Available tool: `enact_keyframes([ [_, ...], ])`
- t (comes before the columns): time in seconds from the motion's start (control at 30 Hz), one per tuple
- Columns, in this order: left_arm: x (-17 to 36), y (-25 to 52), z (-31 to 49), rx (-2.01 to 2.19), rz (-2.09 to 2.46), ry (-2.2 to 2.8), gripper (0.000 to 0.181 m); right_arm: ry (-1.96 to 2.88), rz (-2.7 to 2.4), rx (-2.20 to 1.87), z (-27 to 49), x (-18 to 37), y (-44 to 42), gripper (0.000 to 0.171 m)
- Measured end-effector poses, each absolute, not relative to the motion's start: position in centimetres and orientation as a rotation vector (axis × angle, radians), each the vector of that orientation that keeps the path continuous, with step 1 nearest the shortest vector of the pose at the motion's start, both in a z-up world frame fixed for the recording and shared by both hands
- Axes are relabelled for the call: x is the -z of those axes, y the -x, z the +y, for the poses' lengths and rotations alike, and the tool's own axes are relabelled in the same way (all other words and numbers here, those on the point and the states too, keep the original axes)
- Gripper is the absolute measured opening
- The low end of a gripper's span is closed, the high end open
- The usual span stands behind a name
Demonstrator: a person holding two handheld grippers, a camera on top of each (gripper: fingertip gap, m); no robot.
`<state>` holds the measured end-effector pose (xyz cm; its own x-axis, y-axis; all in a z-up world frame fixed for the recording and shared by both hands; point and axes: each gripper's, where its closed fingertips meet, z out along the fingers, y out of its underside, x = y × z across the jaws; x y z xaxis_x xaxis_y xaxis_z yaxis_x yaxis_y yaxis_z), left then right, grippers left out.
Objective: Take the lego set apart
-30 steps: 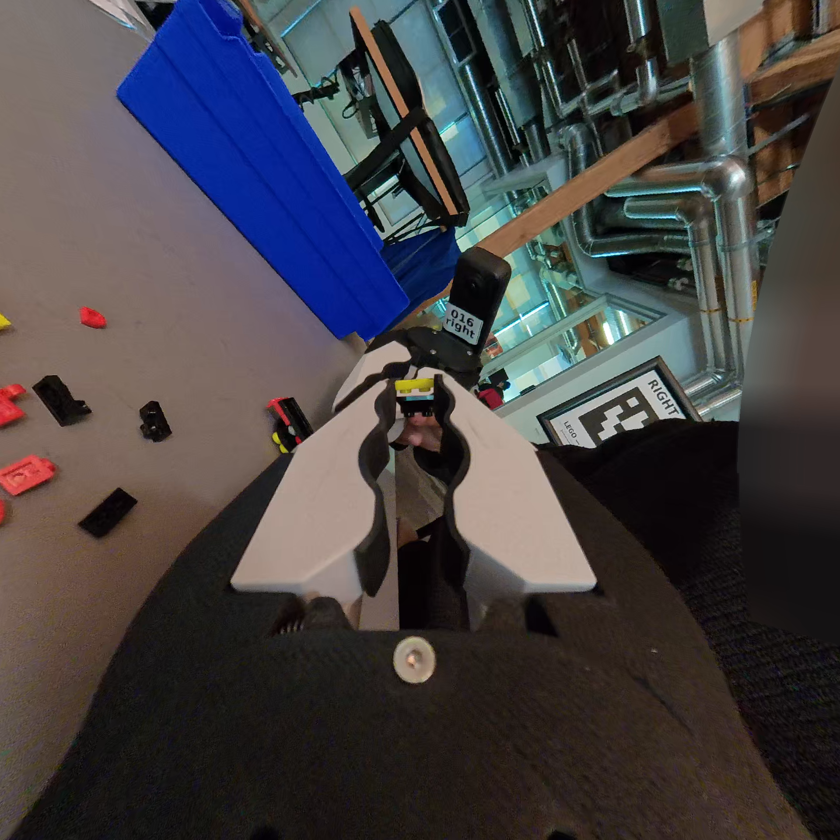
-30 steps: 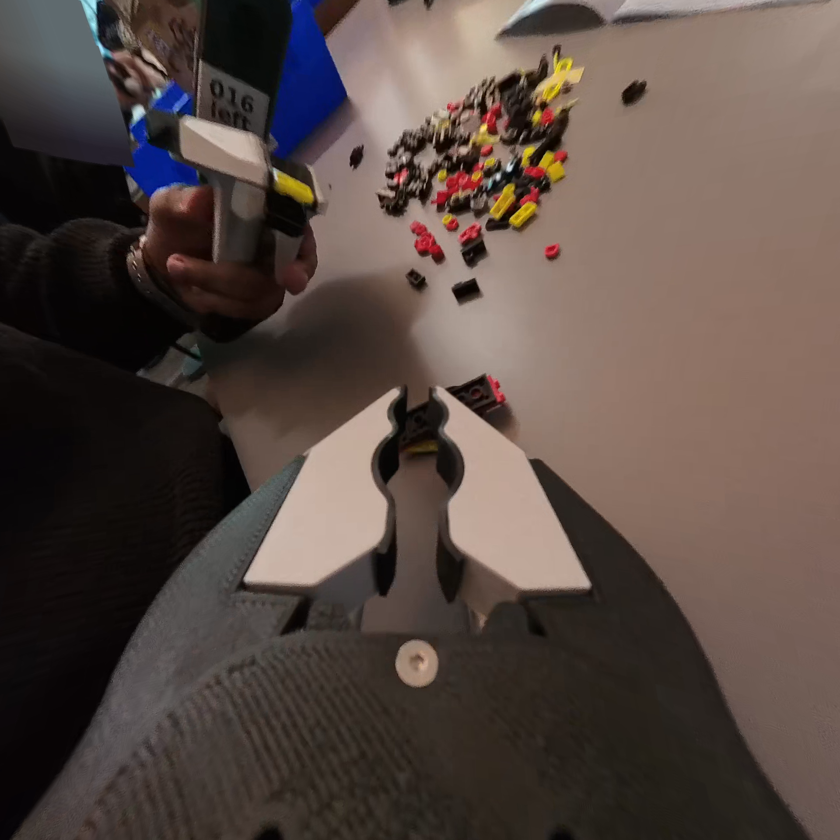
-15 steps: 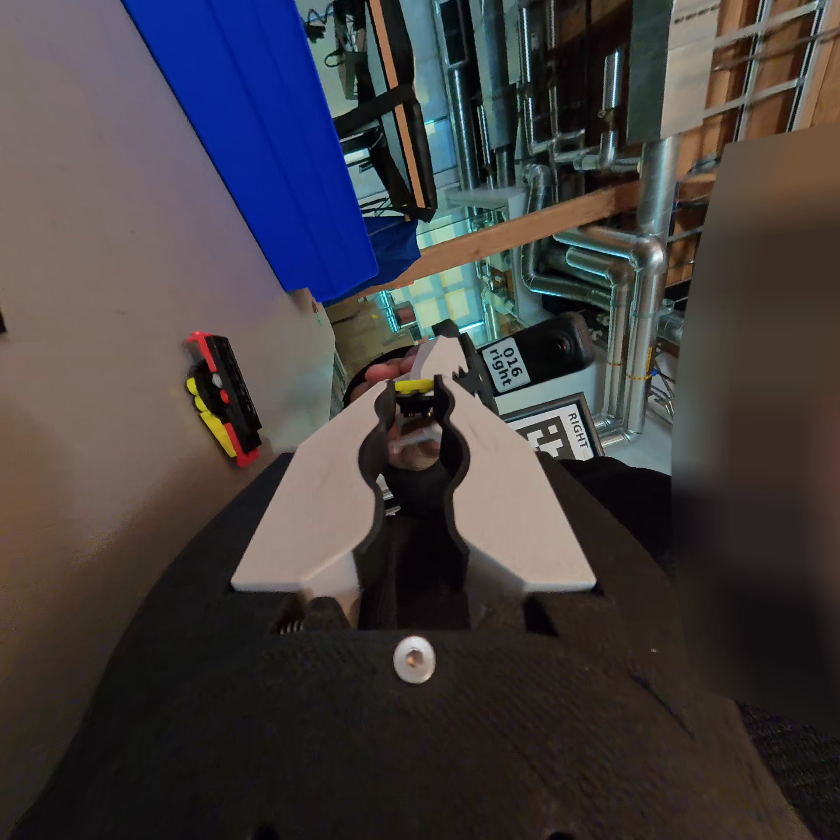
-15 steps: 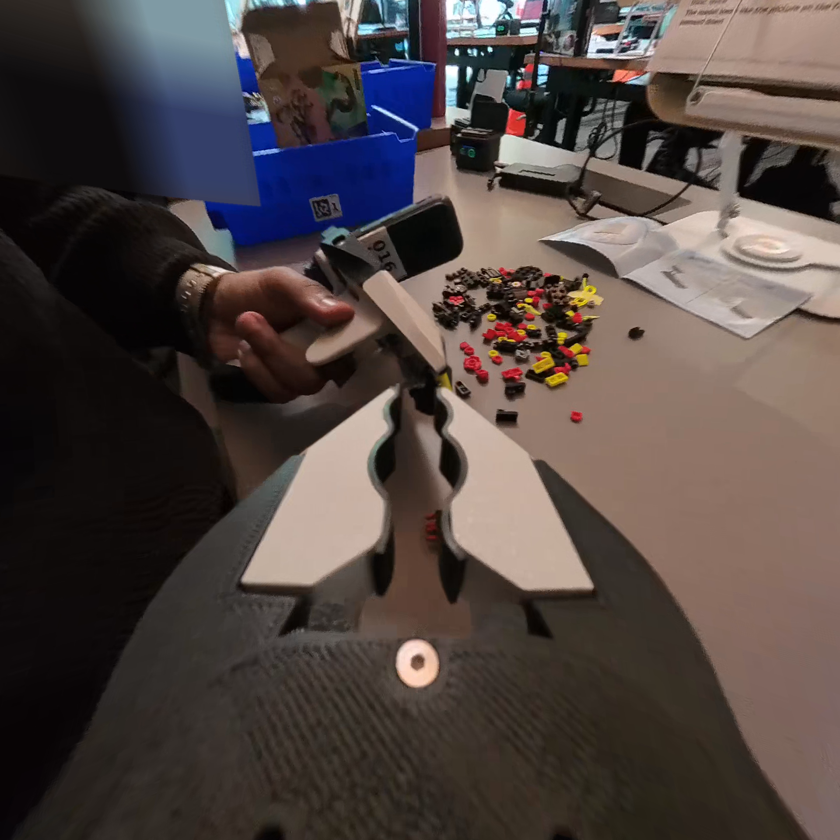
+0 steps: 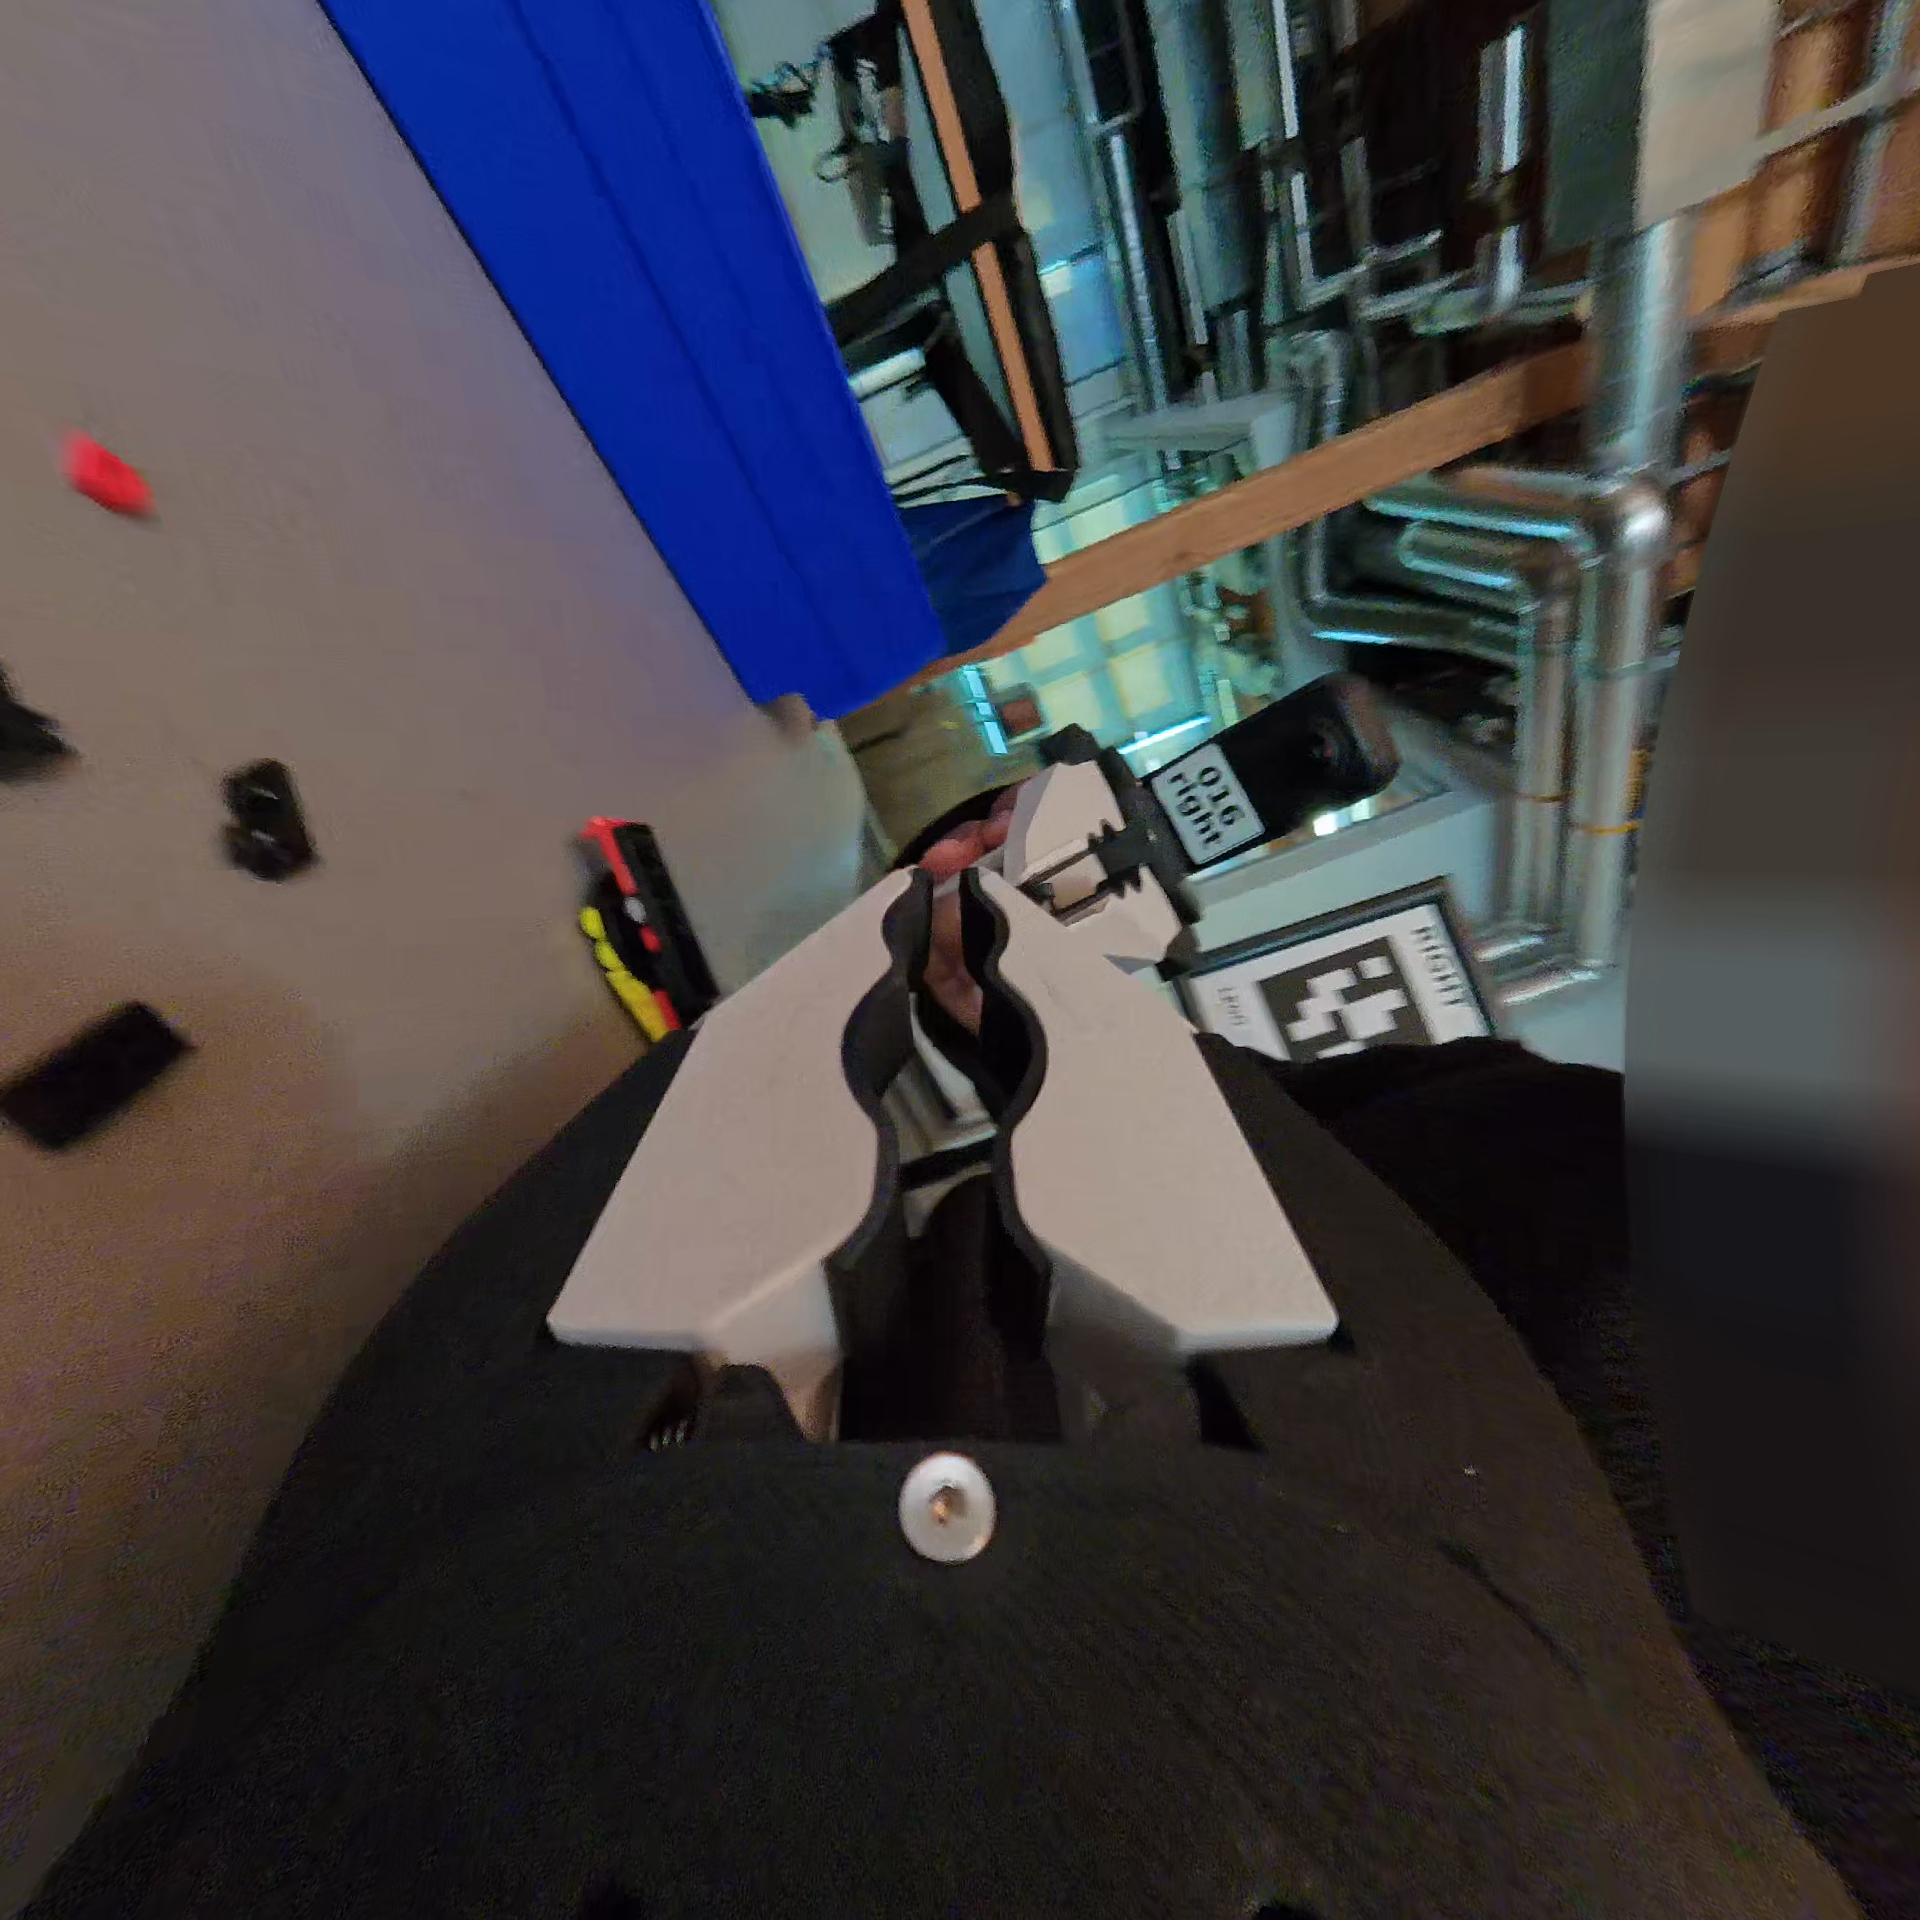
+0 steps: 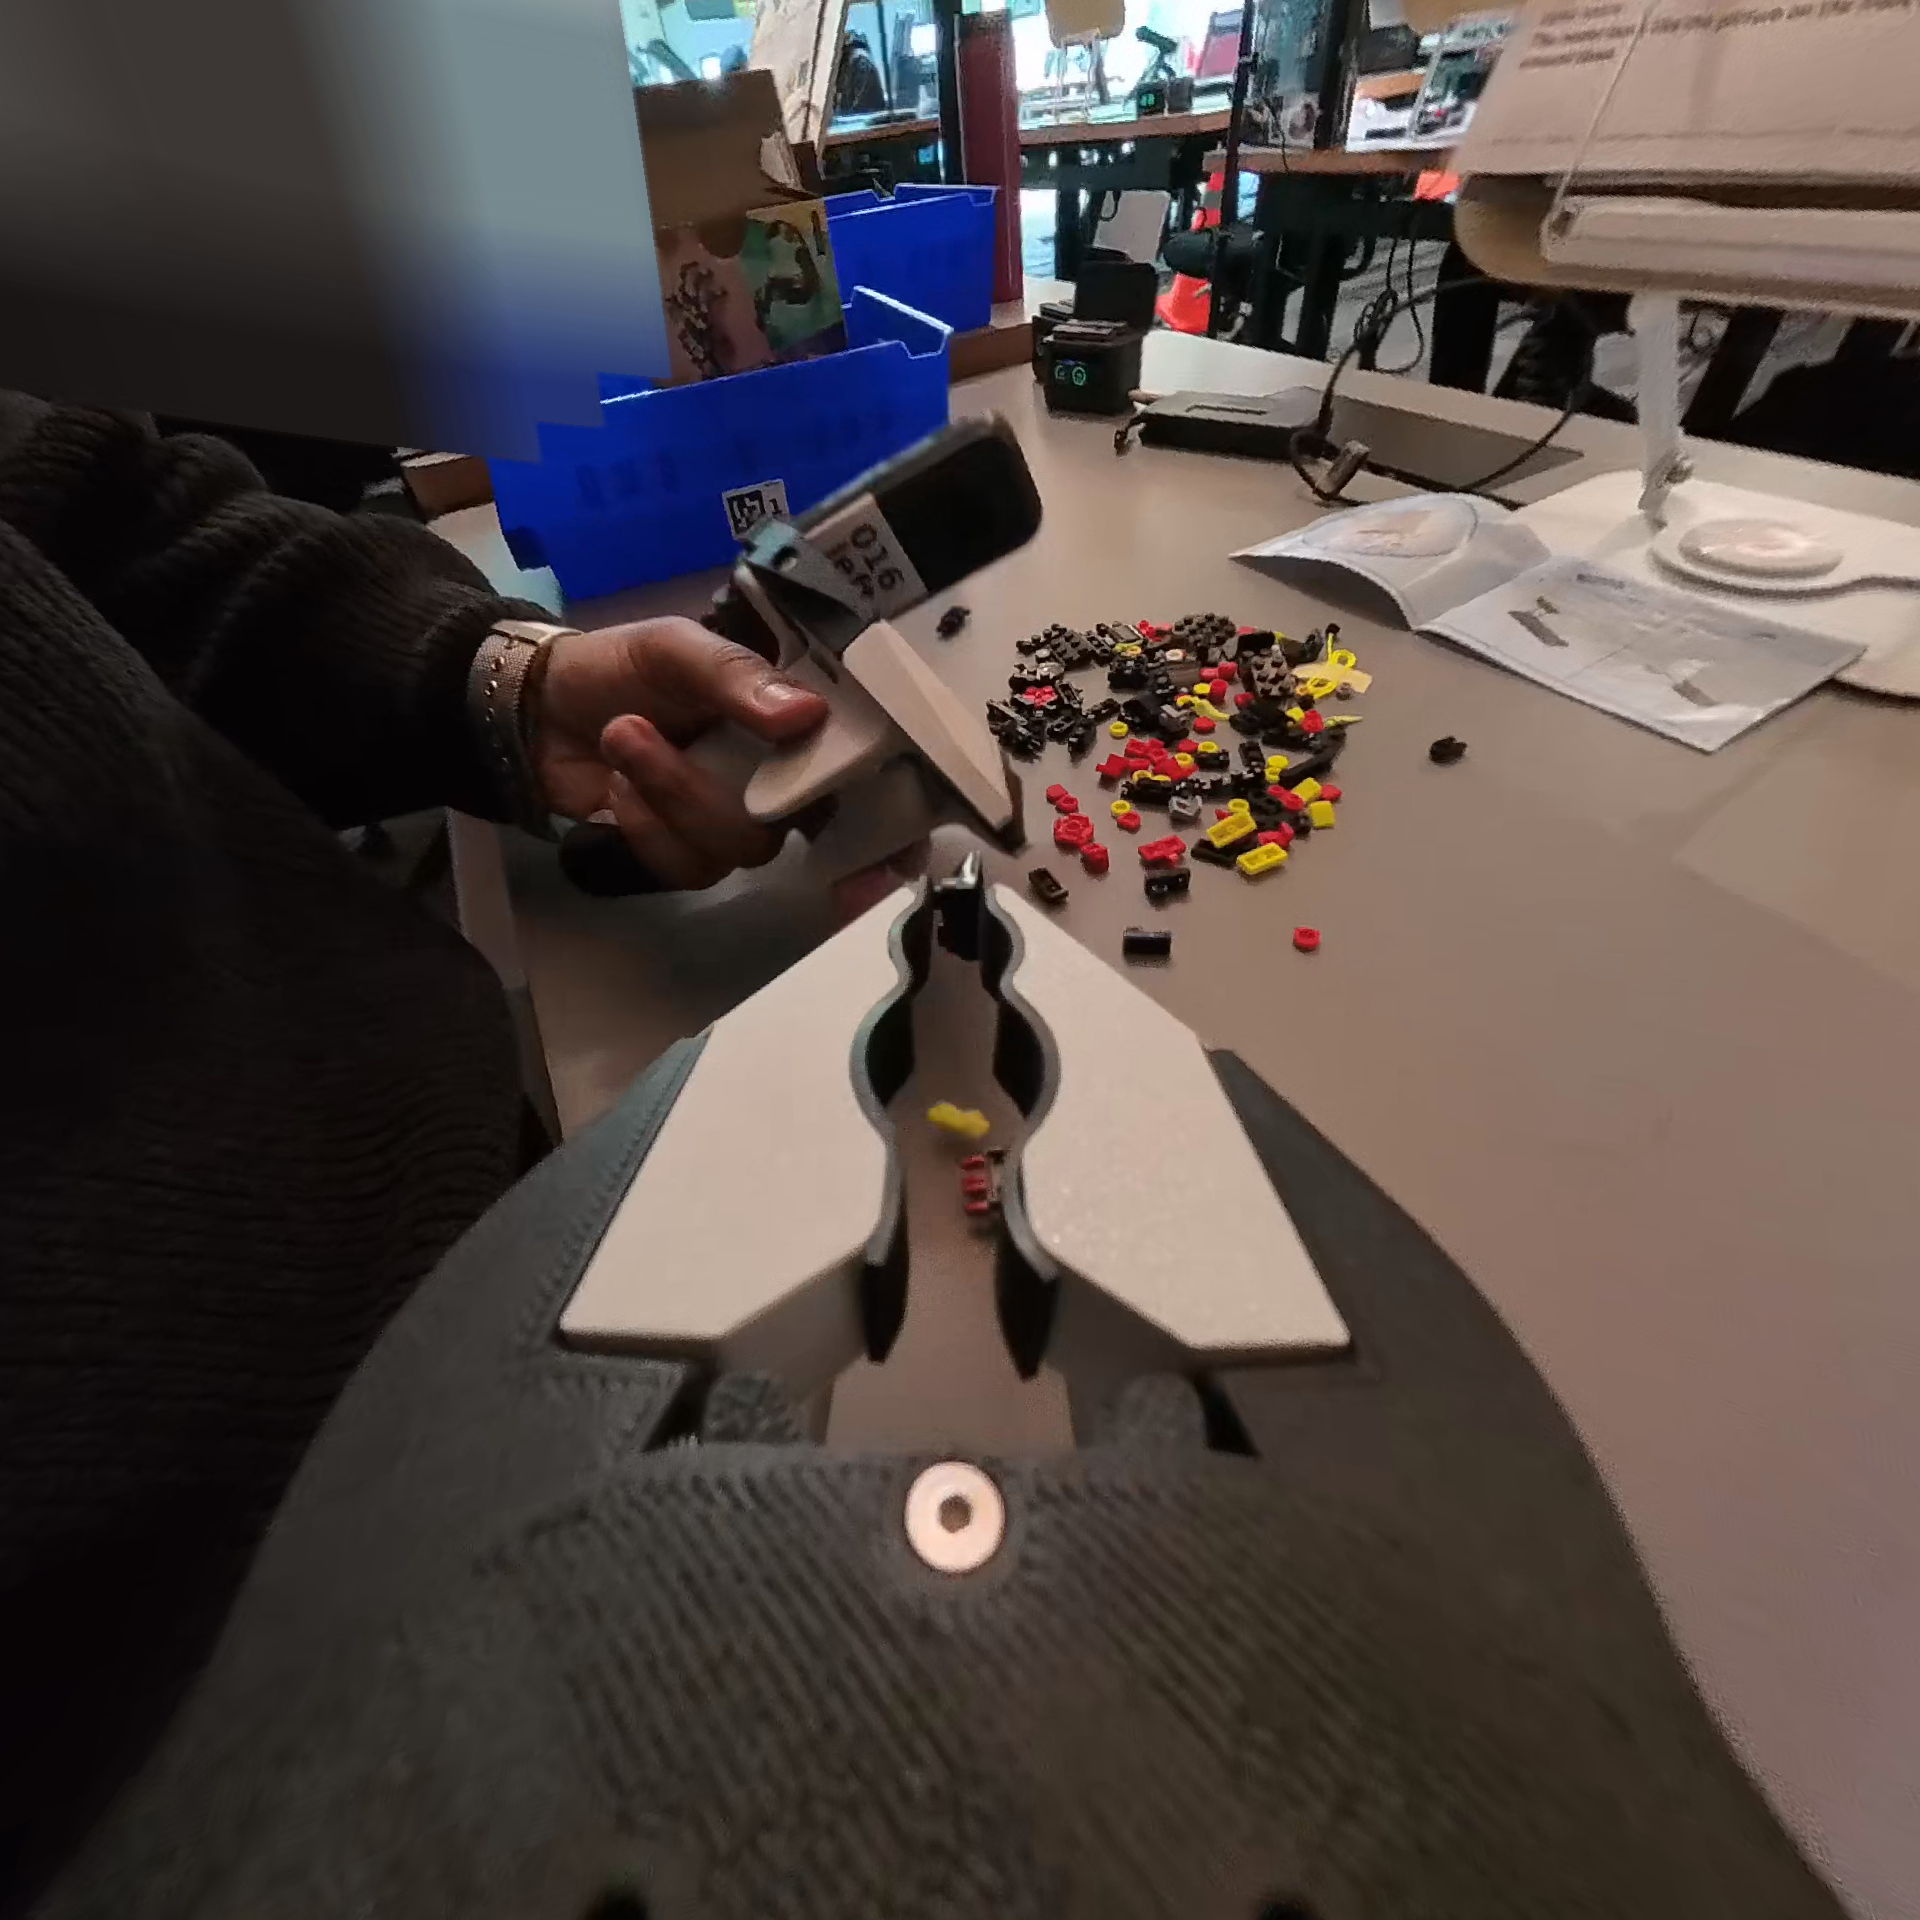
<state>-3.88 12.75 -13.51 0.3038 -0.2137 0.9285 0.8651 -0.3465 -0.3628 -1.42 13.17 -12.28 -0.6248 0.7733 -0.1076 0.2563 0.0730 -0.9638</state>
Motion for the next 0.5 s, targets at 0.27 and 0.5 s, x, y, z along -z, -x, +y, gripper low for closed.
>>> enact_keyframes([
  [0.27, 17.3, 4.5, 12.0, 0.592, -0.285, 2.0, 0.018, 1.273, -1.711, -1.804, 17.4, 10.9, 1.8, 0.007],
  [0.5, 21.0, 0.7, 12.1, 0.34, 0.022, 2.26, 0.027, 1.47, -1.537, -2.251, 17.0, 10.2, 1.6, 0.006],
])
